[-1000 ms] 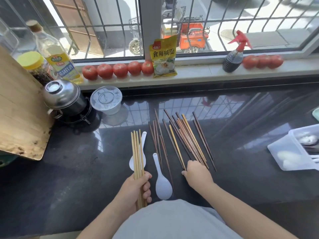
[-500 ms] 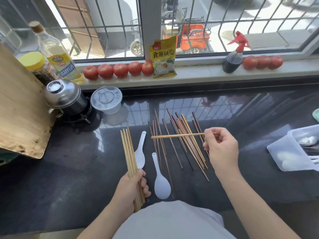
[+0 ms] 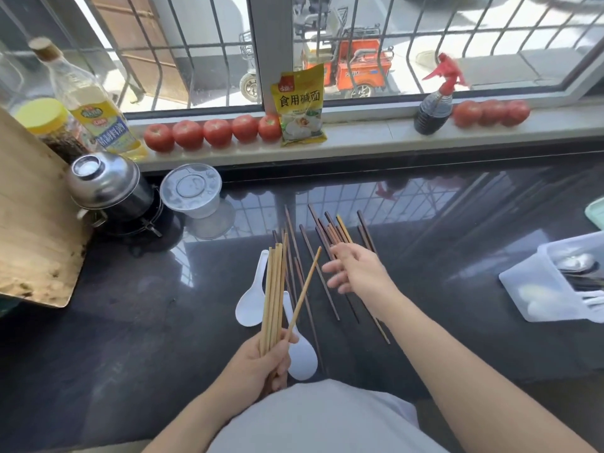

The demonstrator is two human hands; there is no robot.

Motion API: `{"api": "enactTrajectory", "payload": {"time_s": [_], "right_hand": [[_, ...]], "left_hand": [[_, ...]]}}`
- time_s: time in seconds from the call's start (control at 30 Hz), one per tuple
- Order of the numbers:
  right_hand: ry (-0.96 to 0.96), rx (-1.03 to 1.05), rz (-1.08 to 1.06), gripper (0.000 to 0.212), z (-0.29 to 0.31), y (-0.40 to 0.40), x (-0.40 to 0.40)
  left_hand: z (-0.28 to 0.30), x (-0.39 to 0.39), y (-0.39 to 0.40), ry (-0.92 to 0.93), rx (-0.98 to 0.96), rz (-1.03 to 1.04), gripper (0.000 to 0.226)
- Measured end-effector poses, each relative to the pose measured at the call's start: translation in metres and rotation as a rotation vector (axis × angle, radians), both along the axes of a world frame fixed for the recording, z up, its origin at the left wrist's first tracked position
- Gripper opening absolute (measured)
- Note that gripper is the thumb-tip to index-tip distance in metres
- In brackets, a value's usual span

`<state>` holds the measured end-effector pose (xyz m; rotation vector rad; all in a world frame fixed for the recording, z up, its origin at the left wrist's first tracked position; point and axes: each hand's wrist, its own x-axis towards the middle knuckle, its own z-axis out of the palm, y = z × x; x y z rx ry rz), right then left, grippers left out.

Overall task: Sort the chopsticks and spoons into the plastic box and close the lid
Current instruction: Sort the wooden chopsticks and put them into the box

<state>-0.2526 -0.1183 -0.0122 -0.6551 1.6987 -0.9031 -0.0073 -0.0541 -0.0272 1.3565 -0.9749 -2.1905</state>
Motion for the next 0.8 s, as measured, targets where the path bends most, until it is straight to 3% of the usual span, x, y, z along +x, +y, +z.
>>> {"api": "enactTrajectory", "payload": {"time_s": [0.03,0.1,0.17,0.3,0.43,0.63,0.73,0.8], "right_hand": [[0.164,0.087,0.023,0.022,-0.011,0.006,-0.013],[0.673,0.296,0.16,0.019,-0.034,0.028,-0.041],[0.904,0.396,0.229,0.017,-0.049,0.05,-0.055],[0.916,0.397,0.276,0.02,-0.069,0.06,-0.053],[0.925,0.398,0.21,0.02,-0.074,0.052,-0.044],[0.776,0.558,0.157,0.022,-0.076,0.032,-0.049],[0.828,0.513,0.193,0.015,-0.074,0.034,-0.045],[0.77,0.395,0.097,0.013,-0.065,0.039,-0.042]], "left_hand": [[-0.002,0.002,0.0,-0.012,-0.007,0.011,0.025],[-0.004,0.004,-0.002,-0.049,-0.018,0.098,0.023],[-0.005,0.006,-0.006,-0.042,0.004,0.264,0.008],[0.001,0.004,-0.014,-0.017,0.091,0.468,0.006],[0.001,0.002,-0.012,-0.058,0.096,0.403,0.005],[0.005,0.003,-0.007,-0.072,0.08,0.317,0.004],[0.008,0.002,-0.006,-0.074,0.08,0.319,0.006],[0.01,0.001,-0.005,-0.095,0.071,0.298,0.011]]}}
